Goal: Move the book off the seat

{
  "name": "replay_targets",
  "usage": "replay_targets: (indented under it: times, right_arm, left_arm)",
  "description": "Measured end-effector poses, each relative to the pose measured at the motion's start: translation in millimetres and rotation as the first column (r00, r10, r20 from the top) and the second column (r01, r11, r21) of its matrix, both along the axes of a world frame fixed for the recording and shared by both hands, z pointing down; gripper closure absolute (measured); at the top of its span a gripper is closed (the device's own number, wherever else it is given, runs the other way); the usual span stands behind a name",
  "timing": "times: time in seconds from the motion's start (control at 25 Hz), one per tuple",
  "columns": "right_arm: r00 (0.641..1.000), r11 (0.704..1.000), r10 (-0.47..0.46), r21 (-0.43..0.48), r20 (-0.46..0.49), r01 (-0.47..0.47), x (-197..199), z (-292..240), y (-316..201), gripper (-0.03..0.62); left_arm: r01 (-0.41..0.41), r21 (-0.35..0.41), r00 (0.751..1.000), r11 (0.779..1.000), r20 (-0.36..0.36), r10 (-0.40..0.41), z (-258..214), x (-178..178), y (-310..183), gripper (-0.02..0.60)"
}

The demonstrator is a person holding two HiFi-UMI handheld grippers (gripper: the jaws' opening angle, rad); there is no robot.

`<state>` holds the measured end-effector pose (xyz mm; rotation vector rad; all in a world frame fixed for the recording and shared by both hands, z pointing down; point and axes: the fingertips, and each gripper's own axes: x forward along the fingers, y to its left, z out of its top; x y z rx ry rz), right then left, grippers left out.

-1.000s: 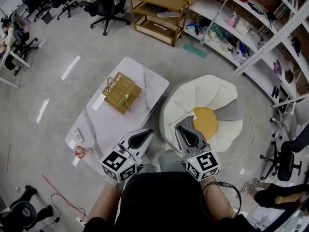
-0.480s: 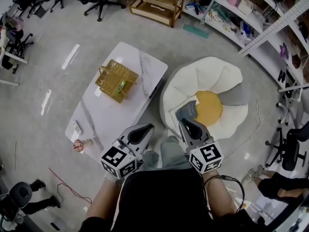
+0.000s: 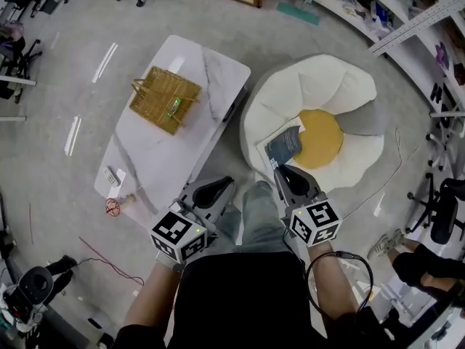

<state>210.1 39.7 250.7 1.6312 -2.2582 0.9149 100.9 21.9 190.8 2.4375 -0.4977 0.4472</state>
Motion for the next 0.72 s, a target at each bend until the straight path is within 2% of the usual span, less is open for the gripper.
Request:
replay_targets:
  times: [0.24, 0.56, 0.72]
  right_arm:
    - [1.000, 0.998, 0.017, -0.067, 0.000, -0.017, 17, 36, 9, 0.571]
    - [0.999, 0.990, 0.012, -0.139, -0.031, -0.016, 34, 83, 14, 0.559]
    - [0.999, 0.983, 0.002, -0.185, -0.035, -0.008, 36, 105, 24, 0.548]
  left_arm:
    - [-0.031, -0.049, 0.999, 0.998, 0.033, 0.032, 28, 17, 9, 0.574]
    - [-0.026, -0.107, 0.997, 0.994, 0.064, 0.033, 73, 27, 7, 0.572]
    - [0.006, -0.145, 0.996, 0.989, 0.084, 0.006, 93, 26, 9, 0.571]
